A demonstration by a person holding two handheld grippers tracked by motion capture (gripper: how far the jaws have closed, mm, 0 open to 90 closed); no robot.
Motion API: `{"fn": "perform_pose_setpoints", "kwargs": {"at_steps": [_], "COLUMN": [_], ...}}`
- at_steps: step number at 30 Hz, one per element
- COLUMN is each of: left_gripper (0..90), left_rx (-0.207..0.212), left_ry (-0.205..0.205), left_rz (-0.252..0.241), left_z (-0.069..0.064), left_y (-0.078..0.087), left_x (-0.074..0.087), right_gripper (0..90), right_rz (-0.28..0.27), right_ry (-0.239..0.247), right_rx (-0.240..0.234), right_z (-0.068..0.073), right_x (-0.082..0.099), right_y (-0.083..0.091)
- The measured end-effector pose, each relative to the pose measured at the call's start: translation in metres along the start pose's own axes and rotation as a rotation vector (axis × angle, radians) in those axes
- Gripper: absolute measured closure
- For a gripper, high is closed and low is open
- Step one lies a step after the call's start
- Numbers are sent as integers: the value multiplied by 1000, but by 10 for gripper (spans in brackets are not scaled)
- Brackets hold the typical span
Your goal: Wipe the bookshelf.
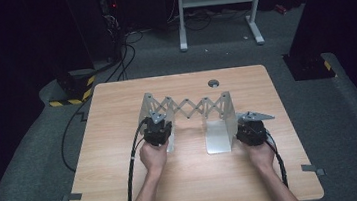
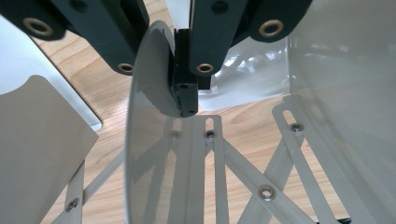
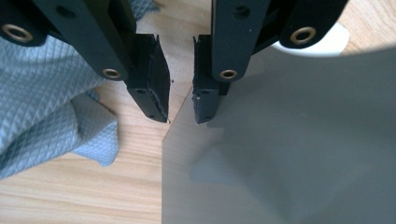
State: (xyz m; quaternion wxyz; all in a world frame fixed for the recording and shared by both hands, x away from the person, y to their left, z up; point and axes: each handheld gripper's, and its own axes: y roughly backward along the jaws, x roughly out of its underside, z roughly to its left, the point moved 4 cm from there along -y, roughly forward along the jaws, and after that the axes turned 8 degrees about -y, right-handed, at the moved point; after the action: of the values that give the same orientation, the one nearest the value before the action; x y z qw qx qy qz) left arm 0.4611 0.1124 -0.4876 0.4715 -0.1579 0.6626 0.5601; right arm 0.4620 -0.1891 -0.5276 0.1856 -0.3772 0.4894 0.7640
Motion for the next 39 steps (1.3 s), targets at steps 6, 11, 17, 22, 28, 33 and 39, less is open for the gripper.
{"fn": "perform_pose_setpoints", "kwargs": {"at_steps": [6, 11, 17, 22, 28, 33, 39], "left_gripper": [878, 883, 885, 884, 884, 884, 888], "left_rx": [11, 17, 29, 41, 58, 68, 75], "left_ry": [-4, -18, -25, -26, -41, -45, -69], "left_rz": [-3, -6, -10, -17, -22, -28, -30], "left_z": [1, 1, 2, 0, 0, 1, 3], "left_y": [1, 1, 1, 1, 1, 1, 1], "left_x": [0, 0, 0, 0, 0, 0, 0], "right_gripper": [807, 842, 868, 891, 897, 900, 898], "right_rz": [6, 5, 8, 9, -1, -3, -16], "right_ry": [7, -2, 4, 28, 25, 25, 41], "right_rx": [-3, -5, -2, 10, 7, 0, -7], "right_z": [-1, -1, -1, -1, -3, -1, 1], "right_x": [-11, -14, -15, -22, -26, -25, -22], "right_y": [-3, -4, -5, -5, -2, 0, 5]}}
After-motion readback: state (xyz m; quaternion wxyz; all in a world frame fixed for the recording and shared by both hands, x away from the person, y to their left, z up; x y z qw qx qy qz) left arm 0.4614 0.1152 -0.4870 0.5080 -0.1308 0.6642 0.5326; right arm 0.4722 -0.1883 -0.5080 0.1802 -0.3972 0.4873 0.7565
